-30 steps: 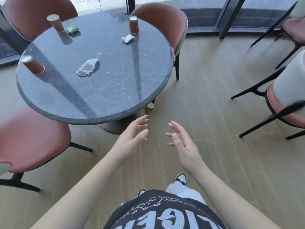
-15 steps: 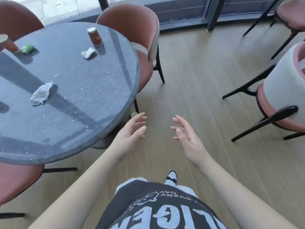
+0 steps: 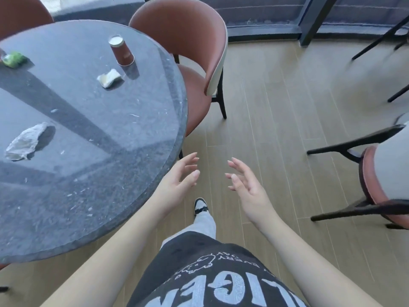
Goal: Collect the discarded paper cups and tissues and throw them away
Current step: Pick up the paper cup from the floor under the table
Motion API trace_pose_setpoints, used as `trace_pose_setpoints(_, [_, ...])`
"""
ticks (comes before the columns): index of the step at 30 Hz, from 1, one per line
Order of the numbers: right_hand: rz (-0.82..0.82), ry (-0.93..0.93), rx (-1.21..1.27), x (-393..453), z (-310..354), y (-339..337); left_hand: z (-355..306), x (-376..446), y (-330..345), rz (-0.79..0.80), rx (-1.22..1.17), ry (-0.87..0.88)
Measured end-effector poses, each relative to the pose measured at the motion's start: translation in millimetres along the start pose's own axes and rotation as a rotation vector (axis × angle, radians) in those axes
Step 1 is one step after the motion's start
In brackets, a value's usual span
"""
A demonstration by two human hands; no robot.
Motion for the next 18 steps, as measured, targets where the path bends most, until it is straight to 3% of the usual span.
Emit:
trace_pose_setpoints(10, [0.046,0.034,0.034,114.9,21.5,-14.7,-6.9,112.6,-1.1,-0.016,0.024,-0.087])
trace_pose_setpoints(18, [0.191,0.128,0.026,178.2,-48.1,-23.3,66.3,176.9,35.1,-0.106,0.036,-0.210])
Point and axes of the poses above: each hand's wrist, its own x-axis towards the middle knuckle, its own y-axis out of the palm, z = x × y, the point moved 7 cm from there along x, towards the middle knuckle, and after that the axes turned 6 degrees about -x, right-handed, at the moved point
